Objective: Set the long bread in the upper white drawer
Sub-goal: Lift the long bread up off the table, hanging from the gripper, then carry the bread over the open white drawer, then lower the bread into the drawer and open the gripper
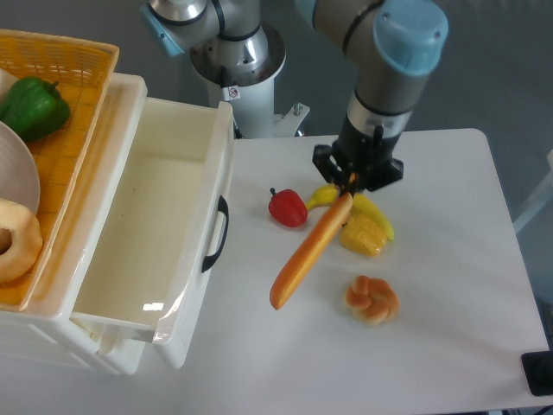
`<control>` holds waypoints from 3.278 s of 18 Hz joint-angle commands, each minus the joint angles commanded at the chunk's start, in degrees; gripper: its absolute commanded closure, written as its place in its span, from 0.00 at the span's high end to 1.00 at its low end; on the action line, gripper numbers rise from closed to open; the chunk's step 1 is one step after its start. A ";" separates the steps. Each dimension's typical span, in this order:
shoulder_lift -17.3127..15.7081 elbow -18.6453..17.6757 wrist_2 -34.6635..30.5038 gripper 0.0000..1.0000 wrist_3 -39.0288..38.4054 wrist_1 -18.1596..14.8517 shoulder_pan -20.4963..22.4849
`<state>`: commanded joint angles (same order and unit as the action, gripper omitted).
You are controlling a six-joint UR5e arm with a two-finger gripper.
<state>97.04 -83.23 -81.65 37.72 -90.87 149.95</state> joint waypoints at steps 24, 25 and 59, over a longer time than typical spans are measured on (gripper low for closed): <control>-6.60 -0.26 11.25 0.13 -18.65 -1.95 -9.67; -6.51 -0.26 11.34 0.15 -18.65 -1.86 -9.85; -3.79 -1.32 10.55 0.72 -13.74 7.45 -10.39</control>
<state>93.25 -84.55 -71.10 23.98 -83.42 139.56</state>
